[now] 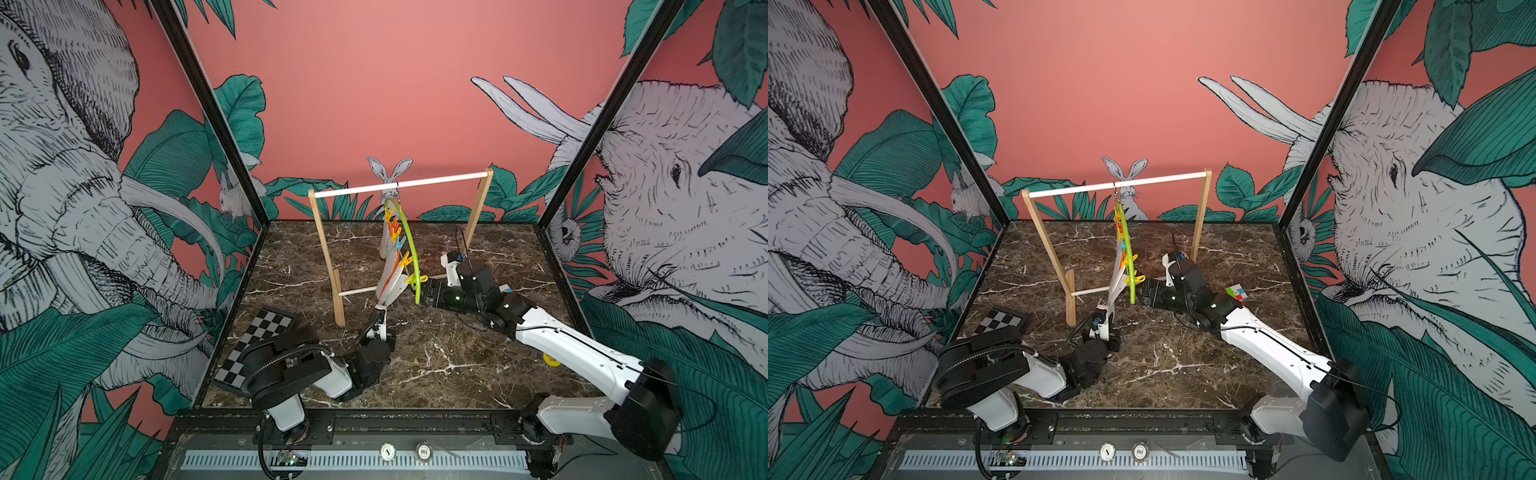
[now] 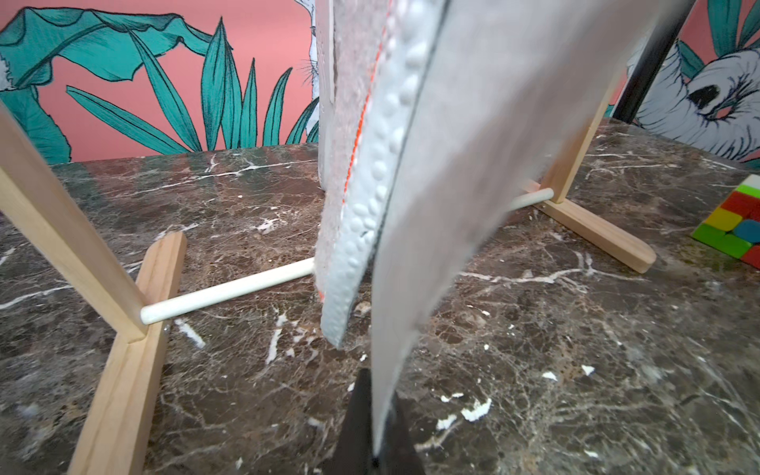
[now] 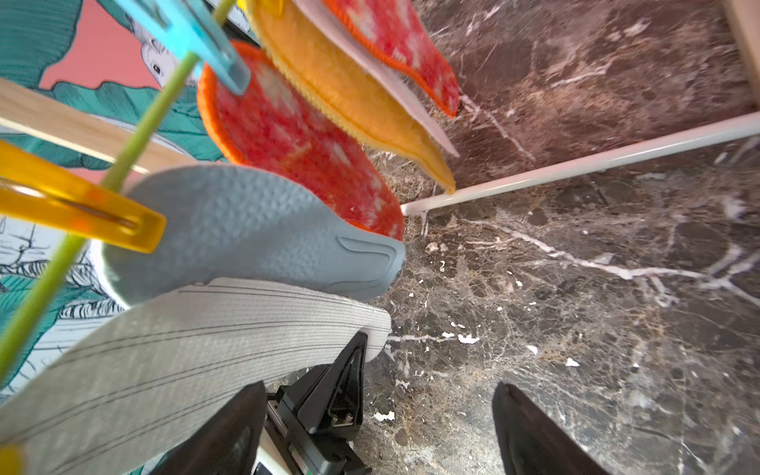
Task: Take the shoe insoles off the hanger
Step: Remove the insole from the hanger.
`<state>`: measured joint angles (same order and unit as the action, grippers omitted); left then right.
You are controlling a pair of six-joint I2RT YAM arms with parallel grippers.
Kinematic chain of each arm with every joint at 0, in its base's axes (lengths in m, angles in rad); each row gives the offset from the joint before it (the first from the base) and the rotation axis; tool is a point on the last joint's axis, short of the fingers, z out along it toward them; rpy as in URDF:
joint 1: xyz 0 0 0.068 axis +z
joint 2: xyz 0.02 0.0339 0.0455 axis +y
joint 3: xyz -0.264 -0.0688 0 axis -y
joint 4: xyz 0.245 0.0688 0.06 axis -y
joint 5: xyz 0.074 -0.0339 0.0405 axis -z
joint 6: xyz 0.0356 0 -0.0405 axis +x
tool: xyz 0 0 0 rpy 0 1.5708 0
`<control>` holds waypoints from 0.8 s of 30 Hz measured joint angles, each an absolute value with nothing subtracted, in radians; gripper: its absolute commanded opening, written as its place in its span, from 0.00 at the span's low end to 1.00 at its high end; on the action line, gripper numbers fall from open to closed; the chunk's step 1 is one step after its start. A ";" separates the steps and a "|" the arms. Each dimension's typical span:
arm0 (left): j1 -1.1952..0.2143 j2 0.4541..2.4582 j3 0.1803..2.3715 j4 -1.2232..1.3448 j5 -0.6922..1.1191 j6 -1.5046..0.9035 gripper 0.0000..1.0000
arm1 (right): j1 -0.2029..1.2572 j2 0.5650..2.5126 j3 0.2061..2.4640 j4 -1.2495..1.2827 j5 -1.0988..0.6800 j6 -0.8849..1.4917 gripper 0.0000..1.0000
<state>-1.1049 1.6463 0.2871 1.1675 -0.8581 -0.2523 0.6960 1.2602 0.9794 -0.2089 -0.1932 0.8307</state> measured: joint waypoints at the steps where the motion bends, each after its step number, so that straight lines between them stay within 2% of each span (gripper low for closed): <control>1: -1.102 1.636 0.285 1.155 -0.860 -0.253 0.00 | 0.688 1.251 0.979 -0.220 -0.188 0.843 0.82; 6: -1.082 1.581 0.282 1.095 -0.865 -0.259 0.00 | 0.643 1.199 0.963 -0.253 -0.183 0.906 0.76; 9: -1.071 1.555 0.281 1.071 -0.866 -0.263 0.00 | 0.617 1.155 0.942 -0.249 -0.197 0.960 0.76; 15: -1.046 1.529 0.279 1.034 -0.860 -0.273 0.00 | 0.602 1.084 0.942 -0.199 -0.236 1.055 0.84; 18: -1.040 1.524 0.279 1.020 -0.856 -0.276 0.00 | 0.601 1.073 0.956 -0.164 -0.260 1.095 0.85; 24: -1.035 1.523 0.279 1.006 -0.853 -0.281 0.00 | 0.602 1.089 0.986 -0.081 -0.332 1.187 0.75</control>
<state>-1.0351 1.5234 0.2787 1.0061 -0.8532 -0.2813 0.6018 1.0889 0.9859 -0.0811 -0.3325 1.1870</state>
